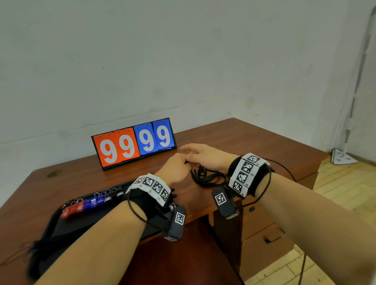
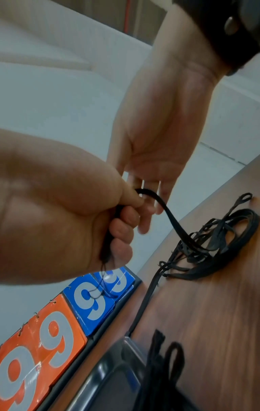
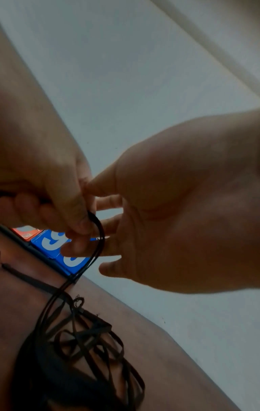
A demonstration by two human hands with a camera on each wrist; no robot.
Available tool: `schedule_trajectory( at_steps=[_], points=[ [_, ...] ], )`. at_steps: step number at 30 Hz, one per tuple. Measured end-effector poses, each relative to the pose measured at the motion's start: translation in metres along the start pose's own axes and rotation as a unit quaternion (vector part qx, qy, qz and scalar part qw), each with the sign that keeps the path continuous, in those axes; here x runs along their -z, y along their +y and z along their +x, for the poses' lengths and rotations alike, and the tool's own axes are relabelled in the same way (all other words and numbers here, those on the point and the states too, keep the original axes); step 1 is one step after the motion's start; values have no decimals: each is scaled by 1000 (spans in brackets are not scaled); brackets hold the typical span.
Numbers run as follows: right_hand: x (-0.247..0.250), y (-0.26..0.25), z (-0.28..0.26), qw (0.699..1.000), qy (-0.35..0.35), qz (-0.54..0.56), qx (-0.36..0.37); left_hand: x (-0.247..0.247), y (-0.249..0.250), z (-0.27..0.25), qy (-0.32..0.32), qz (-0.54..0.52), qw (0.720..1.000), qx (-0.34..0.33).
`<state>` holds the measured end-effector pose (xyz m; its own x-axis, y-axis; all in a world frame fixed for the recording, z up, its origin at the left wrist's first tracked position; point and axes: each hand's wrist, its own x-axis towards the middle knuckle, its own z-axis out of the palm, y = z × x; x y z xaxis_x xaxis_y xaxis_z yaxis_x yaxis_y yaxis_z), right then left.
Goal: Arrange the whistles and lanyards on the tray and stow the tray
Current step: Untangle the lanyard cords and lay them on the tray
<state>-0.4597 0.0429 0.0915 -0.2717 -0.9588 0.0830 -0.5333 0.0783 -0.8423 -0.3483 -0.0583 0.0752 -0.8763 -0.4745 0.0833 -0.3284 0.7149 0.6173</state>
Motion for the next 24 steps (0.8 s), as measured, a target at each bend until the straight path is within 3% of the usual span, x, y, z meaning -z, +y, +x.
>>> schedule_trajectory(
  at_steps=[9, 15, 24],
  points=[
    [-8, 0, 0, 997, 16, -74, -7, 20, -15, -21, 42, -19, 999, 27],
    [-6, -12, 0, 989, 73, -128, 15, 38, -28, -39, 83, -131, 985, 76],
    [-32, -40, 8, 988, 62, -138, 15, 81, -62, -82, 164, -177, 966, 96]
  ],
)
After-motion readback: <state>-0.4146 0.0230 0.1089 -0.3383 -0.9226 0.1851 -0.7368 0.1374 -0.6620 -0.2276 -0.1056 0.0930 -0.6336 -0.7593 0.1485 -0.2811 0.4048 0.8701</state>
